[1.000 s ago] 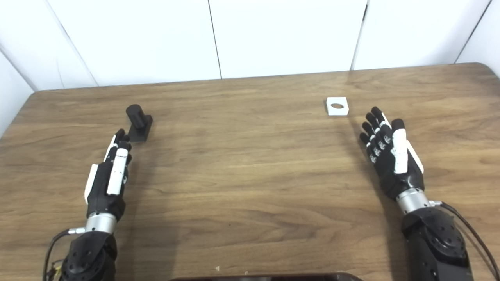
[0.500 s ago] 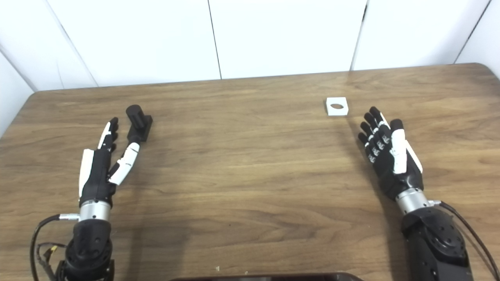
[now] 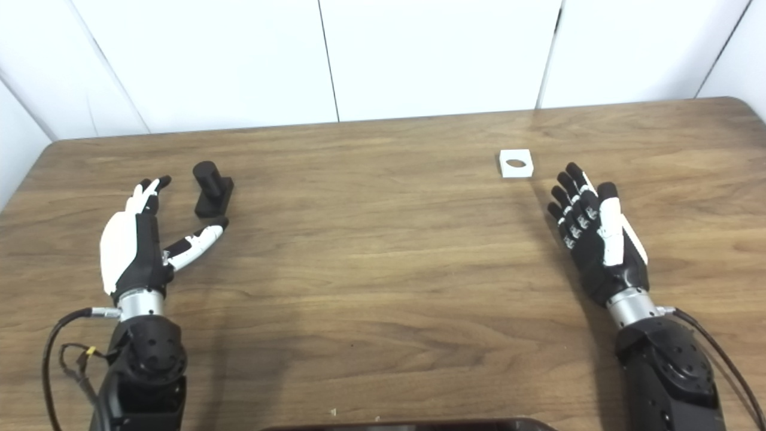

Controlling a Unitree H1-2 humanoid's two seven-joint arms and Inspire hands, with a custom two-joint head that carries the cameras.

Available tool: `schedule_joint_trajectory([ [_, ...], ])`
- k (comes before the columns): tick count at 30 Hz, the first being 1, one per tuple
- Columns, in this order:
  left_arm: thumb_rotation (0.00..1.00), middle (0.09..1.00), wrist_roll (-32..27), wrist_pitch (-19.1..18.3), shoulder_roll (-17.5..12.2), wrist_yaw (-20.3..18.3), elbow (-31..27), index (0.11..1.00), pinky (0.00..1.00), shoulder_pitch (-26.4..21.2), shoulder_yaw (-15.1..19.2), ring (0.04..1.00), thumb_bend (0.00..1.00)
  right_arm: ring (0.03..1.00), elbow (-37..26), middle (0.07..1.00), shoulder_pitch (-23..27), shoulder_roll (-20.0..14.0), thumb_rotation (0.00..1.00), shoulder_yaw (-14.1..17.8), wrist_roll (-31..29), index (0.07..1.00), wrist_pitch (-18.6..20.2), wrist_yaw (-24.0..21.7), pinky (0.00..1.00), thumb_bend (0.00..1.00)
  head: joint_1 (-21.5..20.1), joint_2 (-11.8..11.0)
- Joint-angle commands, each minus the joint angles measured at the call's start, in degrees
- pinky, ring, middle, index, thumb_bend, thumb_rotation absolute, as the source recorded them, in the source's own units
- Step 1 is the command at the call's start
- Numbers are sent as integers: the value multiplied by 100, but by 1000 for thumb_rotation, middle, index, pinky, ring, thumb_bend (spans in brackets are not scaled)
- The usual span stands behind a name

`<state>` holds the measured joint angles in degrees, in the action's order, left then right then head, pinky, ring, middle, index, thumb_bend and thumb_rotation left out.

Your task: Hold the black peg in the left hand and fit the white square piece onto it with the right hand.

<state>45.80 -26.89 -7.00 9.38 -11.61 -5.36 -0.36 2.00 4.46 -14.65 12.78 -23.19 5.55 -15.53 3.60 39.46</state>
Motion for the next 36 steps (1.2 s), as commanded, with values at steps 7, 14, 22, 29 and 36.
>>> schedule_joint_trajectory([
  [7, 370, 999, 1141, -1, -157, 103, 391, 859, 1000, -549, -95, 1000, 812, 1000, 340, 1000, -131, 66, 964, -32, -25, 1000, -118, -78, 1000, 638, 7, -40],
  [14, 374, 1000, 1532, -2, -113, -74, 793, 836, 1000, -878, -2, 1000, 811, 1000, 328, 1000, -135, 53, 975, -62, 60, 1000, -125, -45, 1000, 652, 6, -70],
  [22, 418, 992, 1729, -2, -101, -252, 1207, 822, 1000, -1198, 77, 1000, 808, 1000, 346, 1000, -160, 74, 968, -46, 108, 1000, -144, -20, 1000, 654, -6, -96],
  [29, 445, 982, 1971, -2, -106, -366, 1503, 804, 1000, -1399, 126, 1000, 801, 1000, 477, 1000, -165, 42, 965, -79, 126, 1000, -278, -134, 1000, 676, 30, -178],
  [36, 468, 971, 2365, -2, -78, -642, 1794, 788, 1000, -1634, 265, 1000, 789, 1000, 497, 1000, -200, 42, 943, -61, 94, 1000, -295, -145, 1000, 682, 56, -183],
])
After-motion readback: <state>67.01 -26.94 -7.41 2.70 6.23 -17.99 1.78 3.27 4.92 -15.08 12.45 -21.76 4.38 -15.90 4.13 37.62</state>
